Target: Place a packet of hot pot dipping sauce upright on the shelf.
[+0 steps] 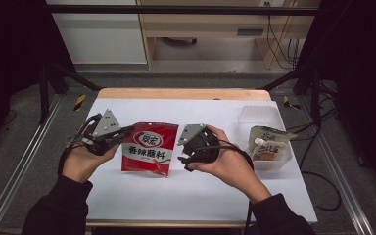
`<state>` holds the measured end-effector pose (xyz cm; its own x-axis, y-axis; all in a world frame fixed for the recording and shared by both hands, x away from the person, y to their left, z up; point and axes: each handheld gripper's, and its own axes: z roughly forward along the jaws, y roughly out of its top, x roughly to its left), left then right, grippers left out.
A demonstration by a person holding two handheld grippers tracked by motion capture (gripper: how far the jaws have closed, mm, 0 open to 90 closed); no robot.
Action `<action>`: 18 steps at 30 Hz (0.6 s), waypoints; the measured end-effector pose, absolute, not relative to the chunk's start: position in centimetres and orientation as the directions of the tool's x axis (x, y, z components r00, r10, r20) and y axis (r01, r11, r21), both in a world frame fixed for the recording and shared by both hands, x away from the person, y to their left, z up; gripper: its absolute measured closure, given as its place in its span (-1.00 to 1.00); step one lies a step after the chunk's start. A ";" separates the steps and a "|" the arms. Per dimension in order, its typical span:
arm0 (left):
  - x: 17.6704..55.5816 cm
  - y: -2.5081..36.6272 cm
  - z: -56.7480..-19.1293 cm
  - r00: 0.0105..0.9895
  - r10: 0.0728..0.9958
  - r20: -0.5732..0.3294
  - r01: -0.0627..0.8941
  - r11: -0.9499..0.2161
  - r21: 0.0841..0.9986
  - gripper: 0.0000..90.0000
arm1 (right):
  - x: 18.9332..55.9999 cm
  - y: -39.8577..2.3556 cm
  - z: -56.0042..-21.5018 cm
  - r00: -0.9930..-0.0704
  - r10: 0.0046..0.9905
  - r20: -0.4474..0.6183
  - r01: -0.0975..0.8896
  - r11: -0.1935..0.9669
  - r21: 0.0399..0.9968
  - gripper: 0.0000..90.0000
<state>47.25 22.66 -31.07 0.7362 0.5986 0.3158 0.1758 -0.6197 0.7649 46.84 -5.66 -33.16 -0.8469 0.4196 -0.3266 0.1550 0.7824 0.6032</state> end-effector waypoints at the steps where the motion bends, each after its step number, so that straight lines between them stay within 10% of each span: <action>1: 47.3 22.8 -31.1 0.738 0.596 0.316 0.177 -0.623 0.762 1.00 | 47.0 -5.6 -33.0 -0.849 0.414 -0.329 0.152 0.786 0.599 -0.41; 18: 48.0 23.0 -31.2 0.768 0.570 0.290 0.171 -0.620 0.766 1.00 | 48.8 -5.9 -31.2 -0.862 0.394 -0.318 0.144 0.793 0.592 -0.31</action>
